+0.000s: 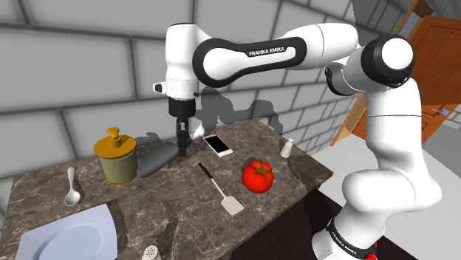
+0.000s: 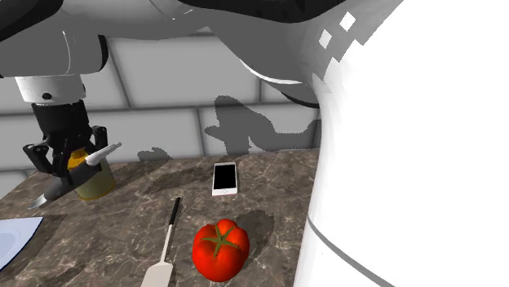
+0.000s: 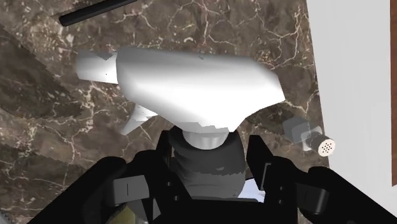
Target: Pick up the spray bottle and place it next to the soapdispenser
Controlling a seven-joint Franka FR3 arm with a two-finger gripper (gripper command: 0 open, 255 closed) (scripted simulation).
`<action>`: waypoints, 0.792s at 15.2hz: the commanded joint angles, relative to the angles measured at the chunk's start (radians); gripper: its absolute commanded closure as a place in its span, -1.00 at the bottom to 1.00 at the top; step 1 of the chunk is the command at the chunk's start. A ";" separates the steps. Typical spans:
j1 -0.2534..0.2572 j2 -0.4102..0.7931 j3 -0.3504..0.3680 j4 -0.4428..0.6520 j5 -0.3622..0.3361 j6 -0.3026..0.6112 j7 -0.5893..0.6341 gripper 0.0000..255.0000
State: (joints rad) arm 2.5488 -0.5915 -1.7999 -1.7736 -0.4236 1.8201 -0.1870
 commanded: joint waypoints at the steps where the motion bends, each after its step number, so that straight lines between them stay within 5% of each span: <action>1: 0.005 -0.009 -0.013 -0.015 -0.011 0.021 0.002 1.00; 12: 0.043 -0.063 -0.088 -0.089 -0.073 0.134 0.025 1.00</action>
State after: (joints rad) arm 2.5881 -0.6493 -1.8803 -1.8582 -0.4908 1.9450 -0.1634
